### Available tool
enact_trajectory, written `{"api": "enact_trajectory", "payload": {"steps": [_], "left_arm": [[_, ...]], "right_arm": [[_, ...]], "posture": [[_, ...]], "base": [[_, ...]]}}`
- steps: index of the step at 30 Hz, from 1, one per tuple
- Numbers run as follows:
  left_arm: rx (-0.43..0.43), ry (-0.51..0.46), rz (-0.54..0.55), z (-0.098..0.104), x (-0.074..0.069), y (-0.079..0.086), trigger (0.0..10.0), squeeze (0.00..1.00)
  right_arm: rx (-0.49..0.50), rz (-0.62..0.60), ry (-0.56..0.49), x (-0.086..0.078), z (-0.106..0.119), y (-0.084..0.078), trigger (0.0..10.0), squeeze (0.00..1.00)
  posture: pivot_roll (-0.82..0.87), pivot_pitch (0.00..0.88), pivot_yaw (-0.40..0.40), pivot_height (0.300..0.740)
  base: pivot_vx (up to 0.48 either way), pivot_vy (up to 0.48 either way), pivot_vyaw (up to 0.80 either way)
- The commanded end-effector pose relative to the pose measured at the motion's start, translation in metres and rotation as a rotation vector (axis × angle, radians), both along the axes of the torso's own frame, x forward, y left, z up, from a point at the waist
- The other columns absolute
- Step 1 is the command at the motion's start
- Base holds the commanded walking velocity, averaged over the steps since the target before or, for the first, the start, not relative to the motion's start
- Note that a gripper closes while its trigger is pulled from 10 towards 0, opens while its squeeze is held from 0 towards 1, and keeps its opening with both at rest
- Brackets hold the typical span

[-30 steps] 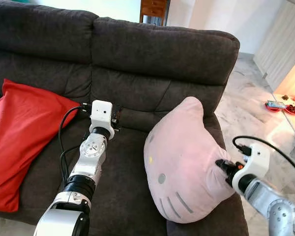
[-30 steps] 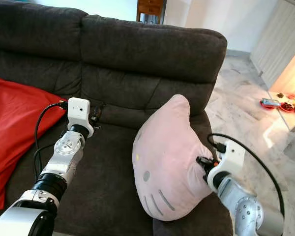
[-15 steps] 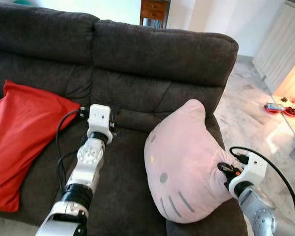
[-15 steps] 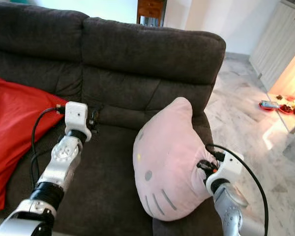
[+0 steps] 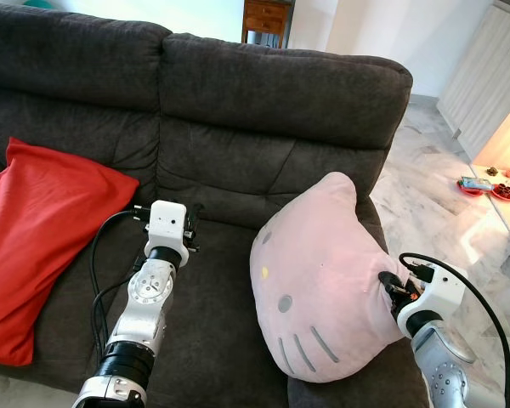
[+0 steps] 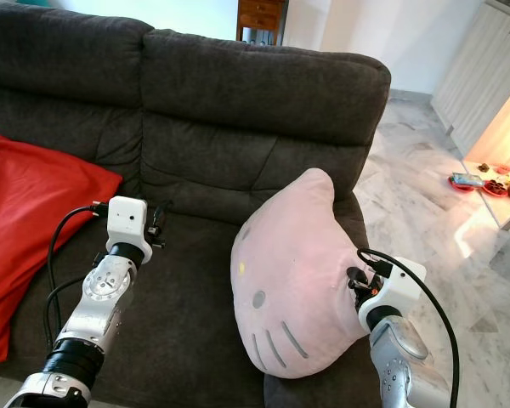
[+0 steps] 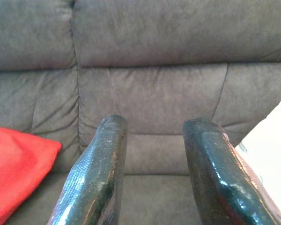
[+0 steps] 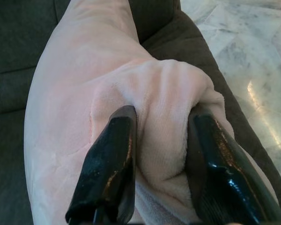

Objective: Move the pillow to the sofa from floor

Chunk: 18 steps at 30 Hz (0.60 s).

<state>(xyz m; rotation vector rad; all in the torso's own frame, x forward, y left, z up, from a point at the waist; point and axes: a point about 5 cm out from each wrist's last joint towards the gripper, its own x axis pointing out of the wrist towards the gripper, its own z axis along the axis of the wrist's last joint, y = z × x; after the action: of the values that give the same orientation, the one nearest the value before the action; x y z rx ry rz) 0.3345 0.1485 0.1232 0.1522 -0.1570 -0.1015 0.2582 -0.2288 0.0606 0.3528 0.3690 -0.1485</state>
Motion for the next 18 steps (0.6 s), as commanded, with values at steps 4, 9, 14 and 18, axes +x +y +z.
{"api": "enact_trajectory", "payload": {"steps": [4,9,14,18], "left_arm": [[0.005,-0.005,-0.004,0.004,-0.001,-0.001,10.0,0.0],[0.008,0.003,-0.023,0.004,-0.001,-0.004,10.0,0.0],[0.009,0.005,-0.036,0.005,-0.002,-0.007,10.0,0.0],[0.009,0.005,-0.038,0.006,-0.002,-0.007,10.0,0.0]], "right_arm": [[-0.004,-0.019,-0.009,0.001,0.0,-0.006,10.0,1.0],[-0.003,-0.034,-0.023,0.0,0.0,-0.009,10.0,1.0],[-0.059,-0.085,-0.007,-0.004,-0.005,-0.02,10.0,1.0],[-0.075,-0.129,-0.055,-0.001,0.002,-0.027,10.0,1.0]], "posture": [[-0.01,0.0,-0.093,0.74],[-0.01,0.0,-0.086,0.74],[-0.01,0.0,-0.084,0.74],[0.0,0.0,-0.087,0.74]], "base": [[0.0,0.0,0.0],[0.0,0.0,0.0],[0.0,0.0,0.0],[0.0,0.0,0.0]]}}
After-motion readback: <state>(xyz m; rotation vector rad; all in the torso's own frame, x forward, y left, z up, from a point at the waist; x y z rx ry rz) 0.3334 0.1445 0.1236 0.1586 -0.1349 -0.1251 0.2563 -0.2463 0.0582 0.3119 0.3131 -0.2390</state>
